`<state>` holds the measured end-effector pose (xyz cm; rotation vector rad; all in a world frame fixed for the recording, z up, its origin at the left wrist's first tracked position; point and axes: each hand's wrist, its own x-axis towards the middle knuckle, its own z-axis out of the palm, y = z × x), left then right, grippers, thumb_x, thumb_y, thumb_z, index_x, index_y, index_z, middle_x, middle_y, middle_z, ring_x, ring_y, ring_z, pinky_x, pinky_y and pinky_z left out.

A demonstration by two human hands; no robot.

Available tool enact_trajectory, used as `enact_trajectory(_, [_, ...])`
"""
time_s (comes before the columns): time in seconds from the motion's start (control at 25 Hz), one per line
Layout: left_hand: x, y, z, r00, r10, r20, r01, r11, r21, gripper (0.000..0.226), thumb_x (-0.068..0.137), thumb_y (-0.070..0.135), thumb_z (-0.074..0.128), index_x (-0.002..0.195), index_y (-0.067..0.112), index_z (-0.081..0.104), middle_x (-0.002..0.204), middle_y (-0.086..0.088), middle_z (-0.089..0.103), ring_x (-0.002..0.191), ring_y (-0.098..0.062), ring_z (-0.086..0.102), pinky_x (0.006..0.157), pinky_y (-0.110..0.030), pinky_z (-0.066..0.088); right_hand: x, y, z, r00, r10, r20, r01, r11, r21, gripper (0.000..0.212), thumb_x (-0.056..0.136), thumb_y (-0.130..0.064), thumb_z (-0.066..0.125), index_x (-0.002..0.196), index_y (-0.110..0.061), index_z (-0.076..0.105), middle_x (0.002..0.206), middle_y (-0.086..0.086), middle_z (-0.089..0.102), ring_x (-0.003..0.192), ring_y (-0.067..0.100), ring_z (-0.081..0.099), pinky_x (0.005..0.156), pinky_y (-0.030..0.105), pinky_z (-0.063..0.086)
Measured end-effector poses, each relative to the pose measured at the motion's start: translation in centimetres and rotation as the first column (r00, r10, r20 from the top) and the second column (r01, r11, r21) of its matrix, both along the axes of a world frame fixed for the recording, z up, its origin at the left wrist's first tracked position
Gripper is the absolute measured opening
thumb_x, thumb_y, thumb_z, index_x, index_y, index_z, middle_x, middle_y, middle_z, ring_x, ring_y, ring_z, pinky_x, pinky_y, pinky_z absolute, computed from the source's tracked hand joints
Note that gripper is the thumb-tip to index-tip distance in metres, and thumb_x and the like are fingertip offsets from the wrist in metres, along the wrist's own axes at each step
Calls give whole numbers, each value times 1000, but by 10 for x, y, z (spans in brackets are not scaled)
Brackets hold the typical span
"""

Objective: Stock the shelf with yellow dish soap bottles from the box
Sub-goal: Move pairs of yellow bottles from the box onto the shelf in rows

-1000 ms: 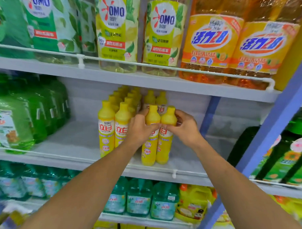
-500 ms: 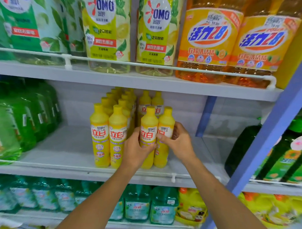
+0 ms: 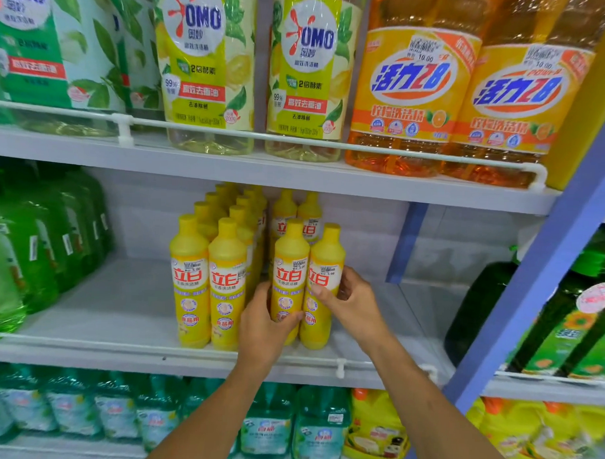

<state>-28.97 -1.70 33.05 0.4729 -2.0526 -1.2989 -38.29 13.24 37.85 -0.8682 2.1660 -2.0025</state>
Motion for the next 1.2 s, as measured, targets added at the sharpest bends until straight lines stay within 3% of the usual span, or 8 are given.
enact_trajectory(0.2, [3,-10,-4,991,-105,87,100,993,66,56,70,17,89,118,25,62,109,6,73,96,-4,69,88,-37,60,19,1,-18,979,-182,-93,190,977,92,60,70,-39,91,121,-24,64,112,-12,72,98,-2,69,80,13,55])
enact_trajectory(0.4, [-2,-4,-2,992,-15,123,26,995,-92,57,73,26,88,122,21,59,117,2,70,104,-16,68,90,-40,58,6,6,-18,999,-47,11,46,993,107,46,79,-22,86,120,-21,65,115,-6,74,104,8,71,94,31,59])
enact_trajectory(0.48, [-6,-4,-3,990,14,142,3,992,-122,56,74,30,87,121,21,57,118,0,69,105,-20,67,90,-43,57,5,5,-17,1000,-21,15,20,995,99,46,80,-19,85,121,-21,64,115,-7,74,106,8,71,93,29,59])
enact_trajectory(0.6, [-10,-2,-2,985,65,160,-42,989,-140,53,76,34,85,118,20,56,117,-3,68,107,-24,66,90,-46,57,15,-5,-25,989,-141,-55,147,980,136,51,72,-29,91,116,-27,65,108,-16,73,96,-3,70,80,14,55])
enact_trajectory(0.68, [-14,-2,-4,985,89,149,-68,988,-140,49,78,35,83,116,17,57,116,-5,69,106,-26,66,88,-46,56,15,-12,-30,979,-198,-57,204,968,145,52,69,-33,93,113,-28,66,106,-14,74,93,0,71,81,19,58])
enact_trajectory(0.88, [-26,-7,-7,979,130,154,-106,983,-153,42,81,29,80,112,14,56,111,-11,70,102,-33,68,83,-47,56,-1,-18,-28,991,-133,-18,134,972,194,58,72,-30,91,123,-21,64,114,-10,74,99,3,71,90,30,60])
enact_trajectory(1.04, [-33,-4,-9,969,173,173,-145,976,-164,42,83,26,77,115,13,52,113,-13,68,105,-37,66,86,-48,56,8,-22,-39,975,-214,-65,222,897,382,59,71,-38,90,117,-17,61,107,-5,70,88,11,66,67,6,45])
enact_trajectory(1.2, [-45,-6,-8,963,173,206,-138,975,-173,44,87,26,74,119,8,51,117,-17,65,108,-40,63,88,-50,54,-6,-30,-35,971,-235,-42,227,856,464,52,76,-34,87,116,-11,63,106,2,70,86,16,65,61,8,43])
